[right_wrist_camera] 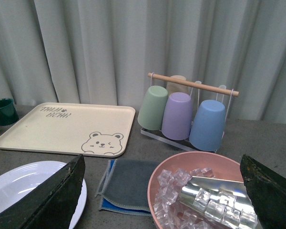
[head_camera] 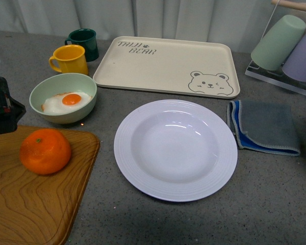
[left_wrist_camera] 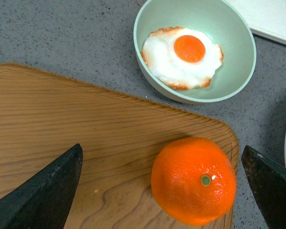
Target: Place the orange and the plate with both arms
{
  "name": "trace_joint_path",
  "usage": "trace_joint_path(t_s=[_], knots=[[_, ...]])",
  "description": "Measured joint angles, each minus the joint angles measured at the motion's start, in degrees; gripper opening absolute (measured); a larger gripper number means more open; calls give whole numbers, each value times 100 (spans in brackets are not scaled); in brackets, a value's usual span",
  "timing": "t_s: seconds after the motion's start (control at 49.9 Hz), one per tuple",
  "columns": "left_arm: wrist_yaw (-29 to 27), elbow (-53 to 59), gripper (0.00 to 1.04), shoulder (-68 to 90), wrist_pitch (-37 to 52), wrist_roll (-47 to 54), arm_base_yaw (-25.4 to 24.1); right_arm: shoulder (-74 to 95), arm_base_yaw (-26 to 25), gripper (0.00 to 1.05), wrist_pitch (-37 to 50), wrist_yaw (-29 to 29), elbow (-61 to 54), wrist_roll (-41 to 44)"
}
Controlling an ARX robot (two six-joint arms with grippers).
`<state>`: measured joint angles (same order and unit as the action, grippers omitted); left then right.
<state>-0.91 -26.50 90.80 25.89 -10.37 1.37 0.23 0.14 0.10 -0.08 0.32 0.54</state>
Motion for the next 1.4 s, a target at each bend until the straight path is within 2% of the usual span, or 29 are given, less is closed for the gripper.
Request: trace_joint_path(t_s=[0.32,0.821,0.961,1.061,1.121,1.281,1.401], knots=[[9,-538,98,1008,-7,136,223,0,0,95,0,0,0,0],[254,-1115,98,1504,-1016,33,411,0,0,95,0,0,0,0],[258,-1126,71,1504,-1080,-28,455,0,0,95,0,0,0,0],[254,-1134,59,1495,-1119,-39,474,0,0,95,0,0,0,0],[260,-1141,55,1445,-1209,-52,498,0,0,95,0,0,0,0],[240,-1196,54,1110,-1375,-96,713,0,0,95,0,0,0,0],[214,-1462,53,846,-1434,-142,1106,0,0,95,0,0,0,0]])
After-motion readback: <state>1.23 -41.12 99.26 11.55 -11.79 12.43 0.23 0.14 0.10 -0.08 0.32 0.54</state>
